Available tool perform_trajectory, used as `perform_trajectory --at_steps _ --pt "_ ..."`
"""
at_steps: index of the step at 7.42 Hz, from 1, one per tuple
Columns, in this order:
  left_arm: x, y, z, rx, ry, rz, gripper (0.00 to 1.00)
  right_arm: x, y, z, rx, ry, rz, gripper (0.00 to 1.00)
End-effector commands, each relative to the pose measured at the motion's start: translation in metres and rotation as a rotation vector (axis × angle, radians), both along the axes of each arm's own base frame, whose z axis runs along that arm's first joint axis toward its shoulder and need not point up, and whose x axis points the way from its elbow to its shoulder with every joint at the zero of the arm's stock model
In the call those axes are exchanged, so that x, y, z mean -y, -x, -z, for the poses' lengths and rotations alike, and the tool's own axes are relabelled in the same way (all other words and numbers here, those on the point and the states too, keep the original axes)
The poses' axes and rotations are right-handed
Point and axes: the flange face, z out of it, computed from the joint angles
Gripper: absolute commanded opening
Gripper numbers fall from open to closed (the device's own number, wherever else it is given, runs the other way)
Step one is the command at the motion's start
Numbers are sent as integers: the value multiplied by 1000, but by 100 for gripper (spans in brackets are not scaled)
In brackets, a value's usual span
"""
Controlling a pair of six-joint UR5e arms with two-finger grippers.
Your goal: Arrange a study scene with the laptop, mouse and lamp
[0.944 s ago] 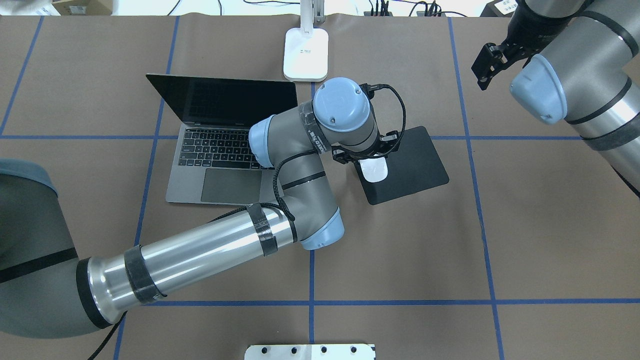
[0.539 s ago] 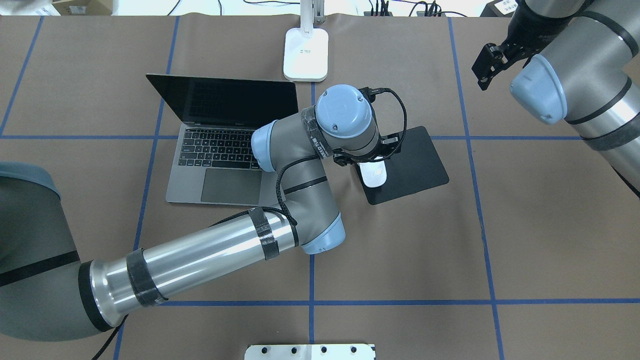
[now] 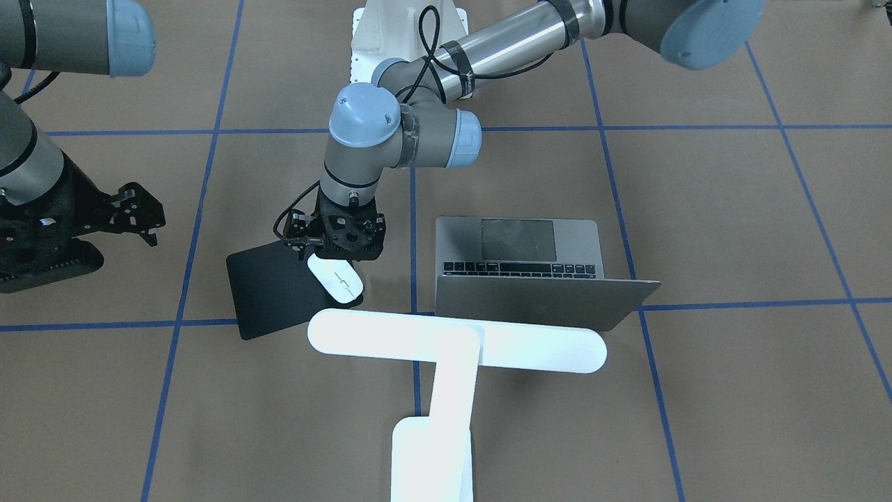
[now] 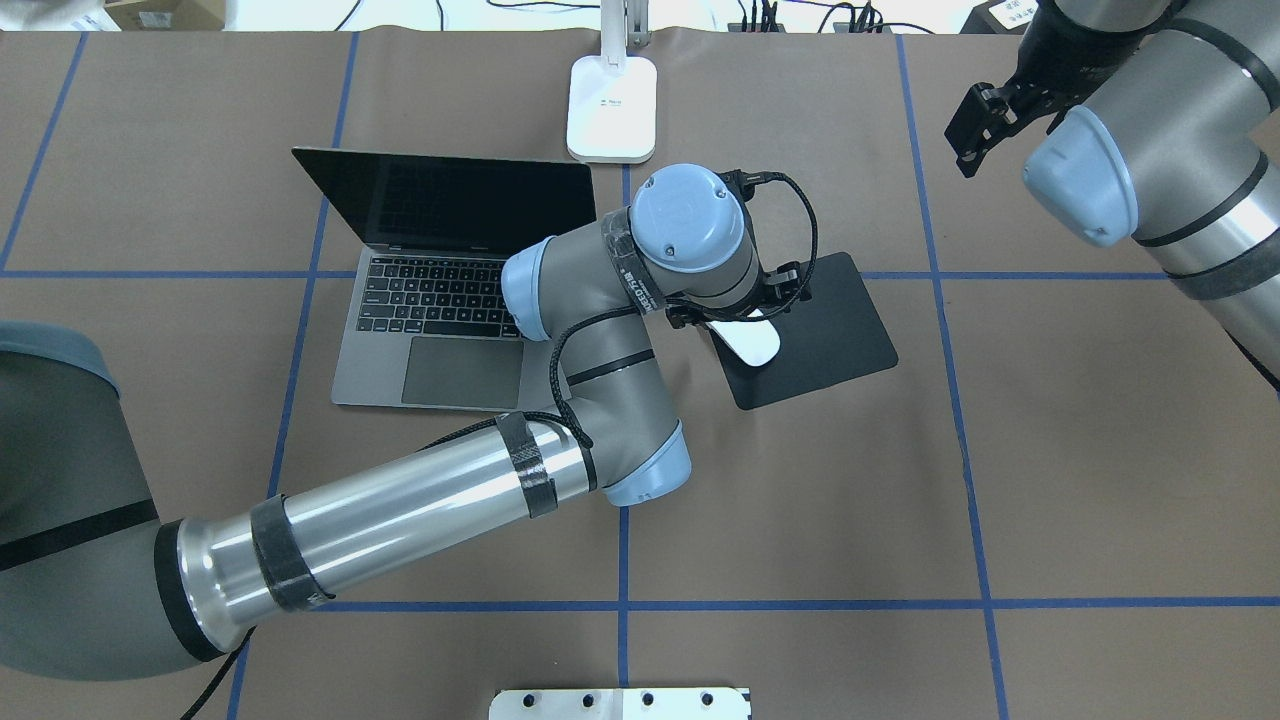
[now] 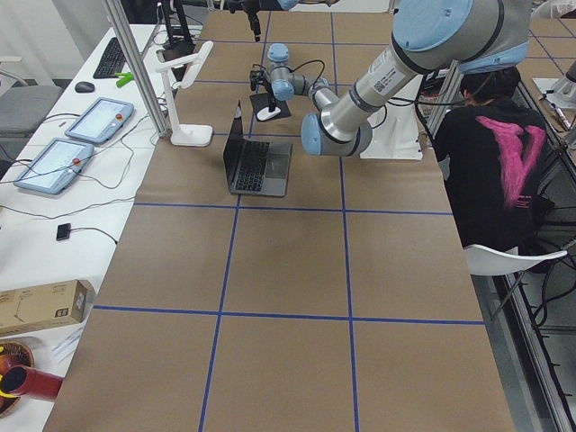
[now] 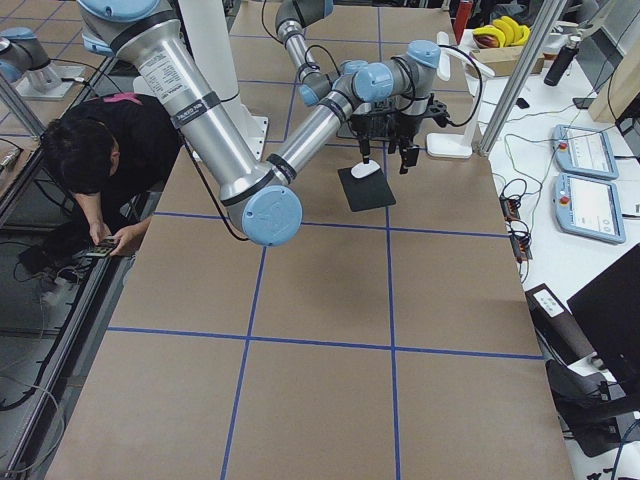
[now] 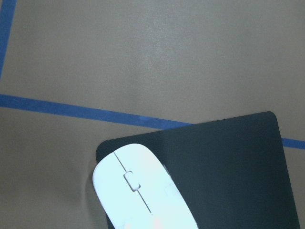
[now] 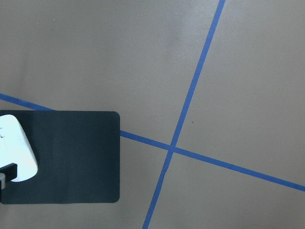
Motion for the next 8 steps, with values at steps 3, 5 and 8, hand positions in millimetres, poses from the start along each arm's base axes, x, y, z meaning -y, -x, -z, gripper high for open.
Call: perform_trajectory --at_steps 3,5,8 --pt "-42 151 -21 171 -113 -202 100 -1 -16 13 16 -56 -19 100" --pt "-39 268 -78 248 -229 -279 100 6 -31 2 21 -67 -46 100" --pt "-3 418 -193 316 -290 -330 100 6 -130 -104 -21 91 -170 100"
